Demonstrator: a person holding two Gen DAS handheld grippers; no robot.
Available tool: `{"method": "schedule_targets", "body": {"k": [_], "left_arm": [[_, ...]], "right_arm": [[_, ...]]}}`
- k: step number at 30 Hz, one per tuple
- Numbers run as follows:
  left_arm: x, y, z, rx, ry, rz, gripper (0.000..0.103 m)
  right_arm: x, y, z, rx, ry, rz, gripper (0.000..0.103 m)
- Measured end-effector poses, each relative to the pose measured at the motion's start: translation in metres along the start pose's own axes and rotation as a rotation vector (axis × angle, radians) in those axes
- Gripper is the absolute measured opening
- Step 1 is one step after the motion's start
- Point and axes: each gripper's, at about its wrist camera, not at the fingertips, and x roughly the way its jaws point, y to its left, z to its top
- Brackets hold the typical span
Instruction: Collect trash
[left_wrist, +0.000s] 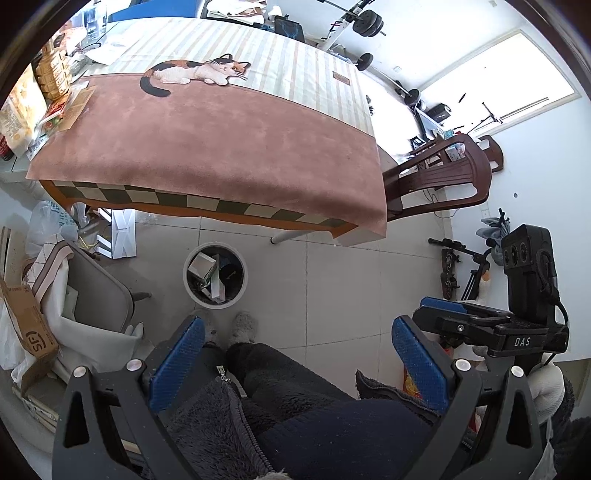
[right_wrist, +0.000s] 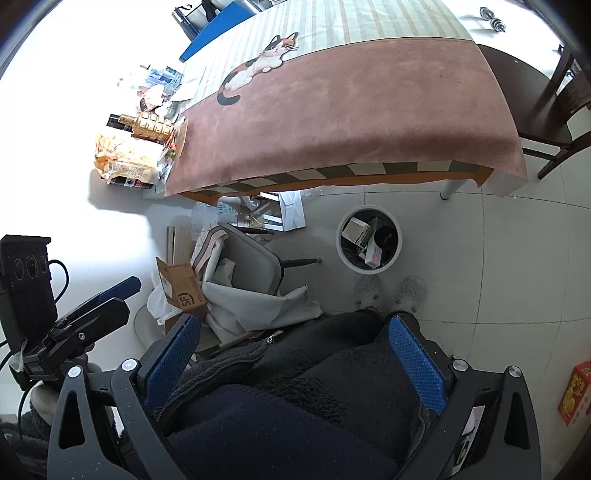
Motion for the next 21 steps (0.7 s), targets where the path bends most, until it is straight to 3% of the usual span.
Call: {"method": "schedule_targets", "body": {"k": [21], "left_arm": [[-0.0021, 0.0021, -0.0069, -0.008, -0.009, 0.017, 0.103]], "right_arm": [[-0.0014, 0.0071, -0.0027, -0.039, 0.022, 0.022, 0.103]]}}
